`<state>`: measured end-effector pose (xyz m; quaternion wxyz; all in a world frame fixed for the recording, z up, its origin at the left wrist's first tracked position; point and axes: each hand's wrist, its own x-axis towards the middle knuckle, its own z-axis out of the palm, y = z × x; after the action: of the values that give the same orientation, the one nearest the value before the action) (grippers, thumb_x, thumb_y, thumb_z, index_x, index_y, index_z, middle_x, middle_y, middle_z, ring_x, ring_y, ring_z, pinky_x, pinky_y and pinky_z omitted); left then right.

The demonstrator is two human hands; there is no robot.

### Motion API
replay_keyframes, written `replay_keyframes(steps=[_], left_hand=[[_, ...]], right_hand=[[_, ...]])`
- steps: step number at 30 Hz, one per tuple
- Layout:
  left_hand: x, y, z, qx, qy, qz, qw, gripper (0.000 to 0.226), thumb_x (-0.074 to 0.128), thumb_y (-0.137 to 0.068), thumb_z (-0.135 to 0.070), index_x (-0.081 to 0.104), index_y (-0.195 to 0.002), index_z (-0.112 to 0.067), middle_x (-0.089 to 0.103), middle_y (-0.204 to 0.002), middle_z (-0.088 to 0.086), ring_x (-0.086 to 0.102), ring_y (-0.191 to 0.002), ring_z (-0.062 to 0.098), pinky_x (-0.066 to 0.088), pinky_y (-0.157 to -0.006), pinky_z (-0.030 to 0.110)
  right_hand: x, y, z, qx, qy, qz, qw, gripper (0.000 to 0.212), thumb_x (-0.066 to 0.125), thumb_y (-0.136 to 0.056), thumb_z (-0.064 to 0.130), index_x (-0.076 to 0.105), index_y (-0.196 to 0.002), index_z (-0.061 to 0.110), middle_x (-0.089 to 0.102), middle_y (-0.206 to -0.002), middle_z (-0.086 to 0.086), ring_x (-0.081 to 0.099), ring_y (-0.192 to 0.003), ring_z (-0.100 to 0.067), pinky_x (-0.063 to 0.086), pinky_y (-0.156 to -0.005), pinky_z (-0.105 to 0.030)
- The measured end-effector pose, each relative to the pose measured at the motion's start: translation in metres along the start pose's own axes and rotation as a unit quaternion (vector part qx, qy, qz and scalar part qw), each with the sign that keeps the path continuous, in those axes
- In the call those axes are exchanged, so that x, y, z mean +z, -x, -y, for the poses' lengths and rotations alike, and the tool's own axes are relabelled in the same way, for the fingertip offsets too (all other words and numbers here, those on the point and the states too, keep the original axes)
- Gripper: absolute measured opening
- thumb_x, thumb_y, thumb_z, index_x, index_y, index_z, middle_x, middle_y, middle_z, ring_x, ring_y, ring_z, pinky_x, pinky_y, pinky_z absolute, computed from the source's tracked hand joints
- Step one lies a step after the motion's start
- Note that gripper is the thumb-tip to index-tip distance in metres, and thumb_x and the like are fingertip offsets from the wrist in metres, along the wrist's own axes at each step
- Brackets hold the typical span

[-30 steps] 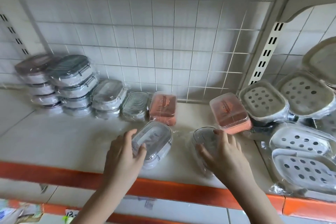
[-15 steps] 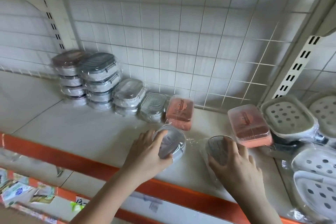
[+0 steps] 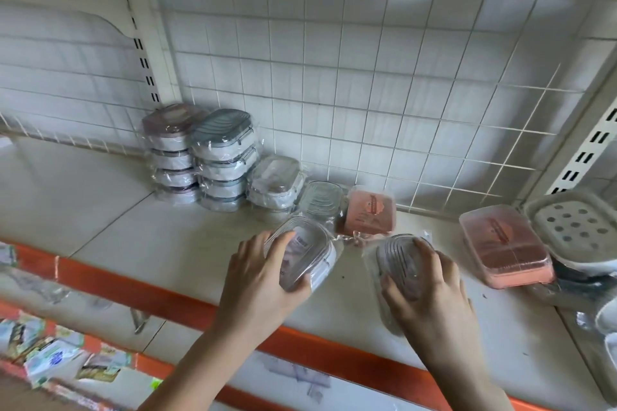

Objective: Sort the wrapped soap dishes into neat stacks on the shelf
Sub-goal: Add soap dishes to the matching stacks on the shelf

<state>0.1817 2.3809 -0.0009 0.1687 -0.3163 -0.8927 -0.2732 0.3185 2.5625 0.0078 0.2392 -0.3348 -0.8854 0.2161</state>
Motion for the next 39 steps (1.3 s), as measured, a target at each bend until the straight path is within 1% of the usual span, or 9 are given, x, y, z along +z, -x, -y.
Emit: replay_keyframes(steps=[8,14,22,26,29,32,34,37,39], left_hand=[[-0.029,-0.006,0.081,-0.022,-0.034,0.014,0.999,0.06,0.048,-0.064,-0.052,0.06,-0.115,-0.024,0.059,-0.096,0.001,0.056,-0.089,0.028,0.049,-0.073,0.039],[-0.034,-0.023,0.124,-0.018,-0.032,0.042,0.998,0.059,0.047,-0.062,-0.054,0.064,-0.109,-0.021,0.061,-0.093,0.003,0.058,-0.084,0.032,0.05,-0.068,0.04],[-0.027,-0.031,0.145,-0.017,-0.006,0.08,0.997,0.061,0.044,-0.062,-0.058,0.063,-0.11,-0.025,0.061,-0.096,0.003,0.057,-0.09,0.032,0.049,-0.073,0.04],[-0.027,-0.032,0.149,0.011,-0.013,0.087,0.996,0.058,0.044,-0.069,-0.058,0.063,-0.109,-0.021,0.061,-0.093,0.006,0.058,-0.085,0.033,0.049,-0.067,0.04],[-0.03,-0.033,0.155,0.042,-0.015,0.093,0.995,0.057,0.039,-0.077,-0.058,0.063,-0.111,-0.018,0.062,-0.09,0.007,0.058,-0.082,0.034,0.05,-0.064,0.041],[-0.035,-0.034,0.169,0.031,0.072,0.094,0.992,0.059,0.037,-0.08,-0.055,0.062,-0.112,-0.013,0.064,-0.096,0.009,0.059,-0.09,0.035,0.053,-0.073,0.042],[-0.039,-0.037,0.178,0.003,0.126,0.102,0.987,0.061,0.038,-0.079,-0.055,0.059,-0.115,-0.011,0.062,-0.105,0.009,0.058,-0.1,0.032,0.051,-0.082,0.042],[-0.042,-0.041,0.187,-0.038,0.16,0.13,0.978,0.047,0.053,-0.089,-0.042,0.053,-0.124,-0.011,0.059,-0.12,0.005,0.055,-0.111,0.025,0.045,-0.091,0.036],[-0.043,-0.042,0.188,-0.041,0.169,0.135,0.975,0.038,0.057,-0.09,-0.031,0.055,-0.123,-0.011,0.06,-0.118,0.005,0.056,-0.109,0.023,0.042,-0.089,0.03]], right_hand=[[0.055,0.011,0.073,0.002,0.039,0.026,0.999,0.067,0.056,-0.076,0.059,0.035,-0.136,0.036,0.045,-0.131,0.001,0.05,-0.113,-0.027,0.043,-0.089,-0.04],[0.091,0.018,0.111,0.012,0.104,-0.011,0.994,0.065,0.054,-0.075,0.063,0.041,-0.132,0.034,0.048,-0.127,0.0,0.053,-0.109,-0.03,0.045,-0.085,-0.042],[0.108,0.012,0.124,0.071,0.145,-0.033,0.986,0.06,0.057,-0.077,0.061,0.047,-0.127,0.031,0.052,-0.125,-0.002,0.052,-0.11,-0.032,0.044,-0.086,-0.042],[0.112,0.012,0.127,0.062,0.167,-0.046,0.983,0.056,0.062,-0.076,0.059,0.053,-0.121,0.027,0.057,-0.118,-0.006,0.055,-0.106,-0.033,0.044,-0.083,-0.042],[0.111,0.011,0.129,0.067,0.19,-0.04,0.979,0.055,0.057,-0.079,0.061,0.053,-0.121,0.025,0.054,-0.121,-0.009,0.052,-0.11,-0.035,0.041,-0.09,-0.045],[0.109,0.014,0.141,0.033,0.195,-0.108,0.974,0.053,0.046,-0.084,0.053,0.053,-0.121,0.016,0.05,-0.128,-0.016,0.05,-0.111,-0.038,0.04,-0.094,-0.05],[0.108,0.019,0.154,-0.023,0.139,-0.157,0.978,0.045,0.044,-0.084,0.044,0.057,-0.114,0.014,0.053,-0.123,-0.014,0.053,-0.104,-0.036,0.043,-0.089,-0.044],[0.116,0.025,0.175,-0.067,-0.016,-0.076,0.995,0.037,0.05,-0.087,0.037,0.06,-0.11,0.01,0.057,-0.113,-0.009,0.058,-0.099,-0.031,0.04,-0.086,-0.031],[0.129,0.033,0.184,-0.061,-0.069,0.028,0.995,0.05,0.055,-0.087,0.046,0.055,-0.12,0.009,0.055,-0.118,-0.008,0.056,-0.109,-0.027,0.034,-0.09,-0.019]])
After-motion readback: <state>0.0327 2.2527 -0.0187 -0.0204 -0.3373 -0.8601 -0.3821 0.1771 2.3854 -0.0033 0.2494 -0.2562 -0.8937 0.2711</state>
